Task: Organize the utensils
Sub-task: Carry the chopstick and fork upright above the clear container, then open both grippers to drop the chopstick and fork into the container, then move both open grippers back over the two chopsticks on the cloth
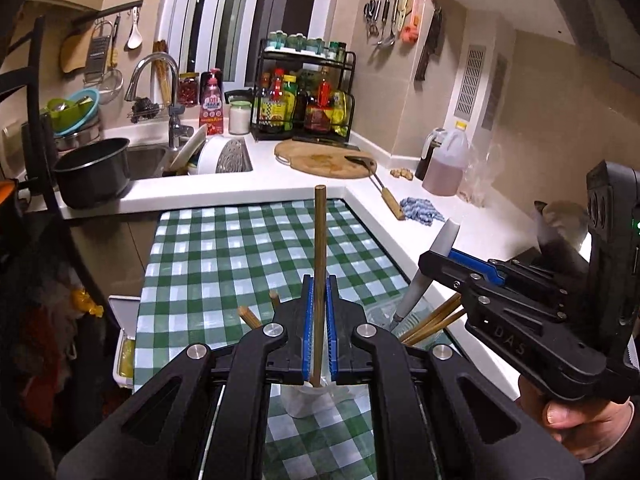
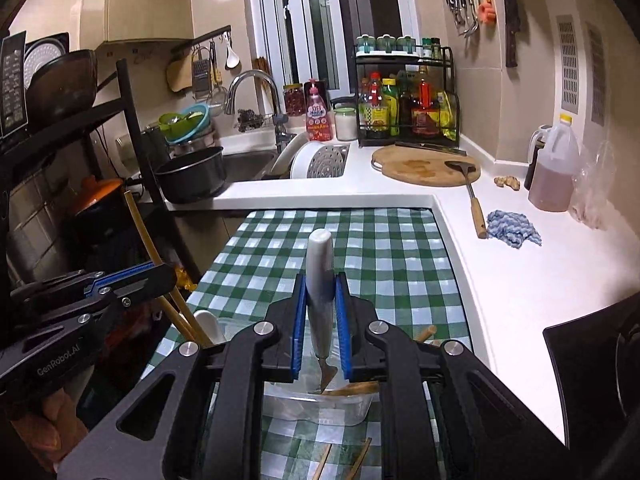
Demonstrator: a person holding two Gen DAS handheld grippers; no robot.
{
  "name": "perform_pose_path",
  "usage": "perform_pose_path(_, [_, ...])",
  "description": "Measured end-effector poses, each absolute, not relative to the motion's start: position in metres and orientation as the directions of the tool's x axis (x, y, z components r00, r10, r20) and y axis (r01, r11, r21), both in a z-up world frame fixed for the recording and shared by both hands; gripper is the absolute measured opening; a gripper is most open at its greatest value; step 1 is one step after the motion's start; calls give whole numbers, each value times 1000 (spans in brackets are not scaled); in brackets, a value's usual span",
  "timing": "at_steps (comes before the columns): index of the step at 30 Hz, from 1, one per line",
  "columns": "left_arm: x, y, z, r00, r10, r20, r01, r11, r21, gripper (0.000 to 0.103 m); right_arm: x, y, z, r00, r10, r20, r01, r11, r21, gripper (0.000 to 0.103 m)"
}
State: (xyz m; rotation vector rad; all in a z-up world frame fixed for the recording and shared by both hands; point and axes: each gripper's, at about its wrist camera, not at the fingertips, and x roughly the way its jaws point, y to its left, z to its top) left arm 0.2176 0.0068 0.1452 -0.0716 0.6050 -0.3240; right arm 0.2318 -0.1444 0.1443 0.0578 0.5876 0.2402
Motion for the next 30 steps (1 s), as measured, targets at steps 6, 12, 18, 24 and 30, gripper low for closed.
perform_pose_path(6, [216,3,141,769,-314,-557,282,948,-146,7,232,-147,137,796,220,-564,-190,975,112,21])
perform_pose_path(12, [205,3,150,787,-302,-538,274,952,-135,29,223,-150,152,820,176,-545,-158,984,79,34])
perform_pose_path(18, [166,7,178,851,-281,-445,254,960,-119,42,196,-161,180,856,144,-496,-132,989,59,39])
perform_pose_path(24, [105,13,185,906,-230,-355,222,973,-65,60,137,-173,203,912,133,-389,-128,991,40,45])
perform_pose_path(30, [57,18,151,918,-184,-352,176,983,-58,62,72,-177,186,936,118,-332,-108,993,48,45])
